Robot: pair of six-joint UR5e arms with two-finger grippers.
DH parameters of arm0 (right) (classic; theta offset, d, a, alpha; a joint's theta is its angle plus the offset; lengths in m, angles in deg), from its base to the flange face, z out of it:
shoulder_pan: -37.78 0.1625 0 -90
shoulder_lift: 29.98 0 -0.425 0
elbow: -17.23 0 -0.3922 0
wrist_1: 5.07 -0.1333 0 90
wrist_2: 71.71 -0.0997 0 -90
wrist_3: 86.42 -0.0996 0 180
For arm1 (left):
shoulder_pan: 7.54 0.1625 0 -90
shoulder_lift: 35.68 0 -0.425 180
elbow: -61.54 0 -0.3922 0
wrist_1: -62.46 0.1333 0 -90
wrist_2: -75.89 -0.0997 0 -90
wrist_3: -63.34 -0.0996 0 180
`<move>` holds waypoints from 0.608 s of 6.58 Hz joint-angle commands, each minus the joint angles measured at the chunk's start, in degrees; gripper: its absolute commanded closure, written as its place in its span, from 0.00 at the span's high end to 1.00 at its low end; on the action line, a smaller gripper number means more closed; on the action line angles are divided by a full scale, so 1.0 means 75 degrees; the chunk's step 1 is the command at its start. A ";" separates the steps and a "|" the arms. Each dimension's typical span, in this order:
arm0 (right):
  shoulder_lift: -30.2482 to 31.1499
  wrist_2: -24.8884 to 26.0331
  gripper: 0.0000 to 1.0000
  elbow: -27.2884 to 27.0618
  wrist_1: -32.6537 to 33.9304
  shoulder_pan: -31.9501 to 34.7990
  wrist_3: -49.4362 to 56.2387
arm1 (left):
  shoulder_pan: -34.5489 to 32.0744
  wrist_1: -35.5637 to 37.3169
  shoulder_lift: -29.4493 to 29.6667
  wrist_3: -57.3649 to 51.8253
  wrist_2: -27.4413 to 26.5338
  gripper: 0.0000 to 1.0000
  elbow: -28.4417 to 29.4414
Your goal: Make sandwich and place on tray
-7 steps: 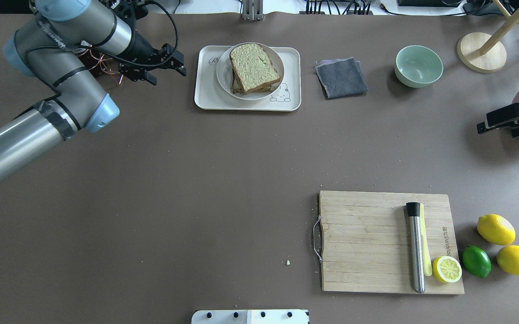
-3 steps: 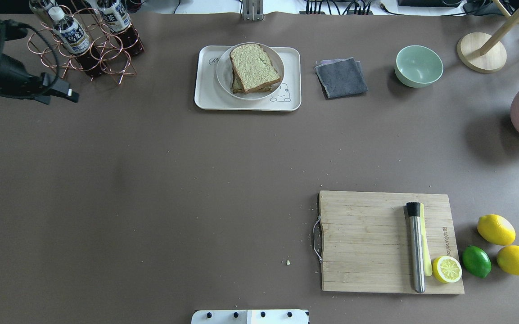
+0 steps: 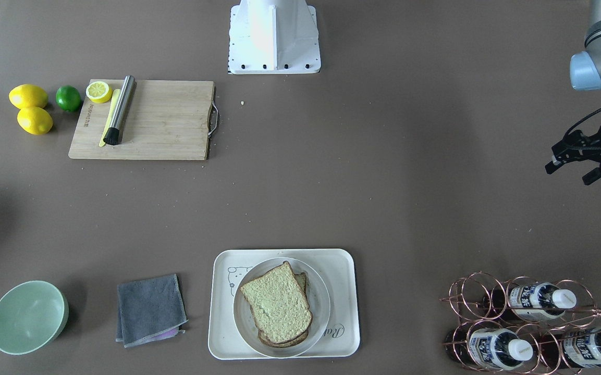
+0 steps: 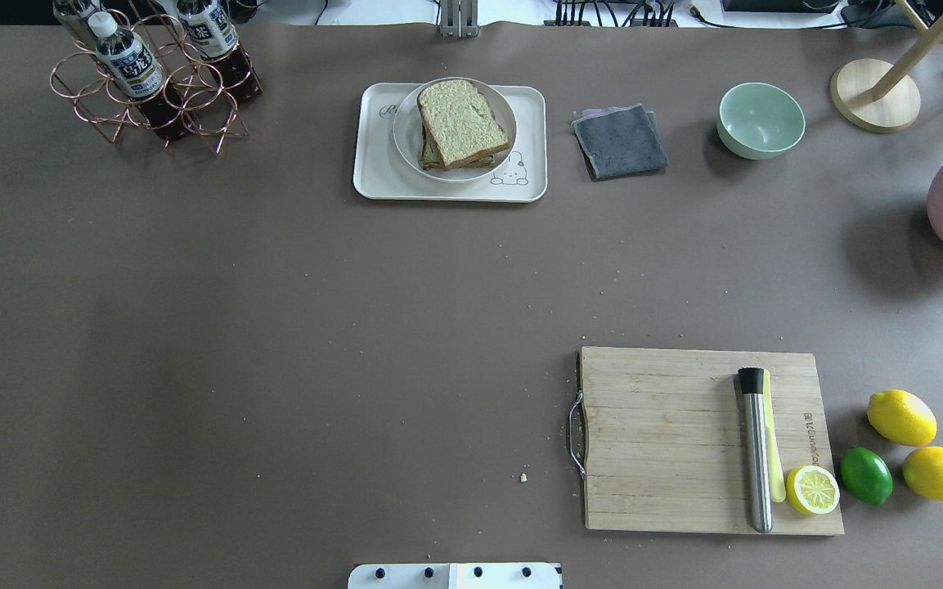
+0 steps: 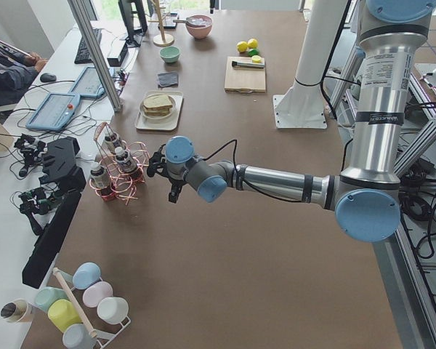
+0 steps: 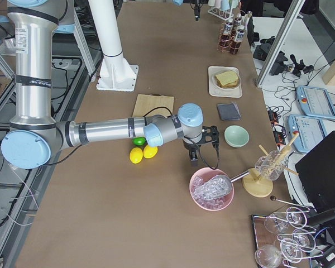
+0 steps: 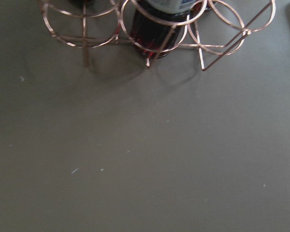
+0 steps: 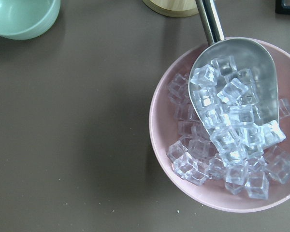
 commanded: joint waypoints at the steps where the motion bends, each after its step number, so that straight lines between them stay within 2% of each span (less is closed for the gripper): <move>1: -0.0111 0.0134 1.00 0.0372 0.0256 0.0273 0.0822 | -0.1093 0.2231 -0.0147 -0.3143 -0.0070 0.97 -0.0026; 2: -0.0078 0.0145 1.00 0.0421 0.0267 0.0378 0.0952 | -0.1620 0.2729 -0.0495 -0.4109 -0.0060 0.97 -0.0049; 3: 0.0027 0.0215 1.00 0.0595 0.0302 0.0426 0.1754 | -0.1869 0.2745 -0.0835 -0.4107 -0.0071 0.97 -0.0188; 4: -0.0065 0.0227 1.00 0.0945 0.0233 0.0426 0.1948 | -0.1871 0.2746 -0.1140 -0.4107 -0.0083 0.97 -0.0190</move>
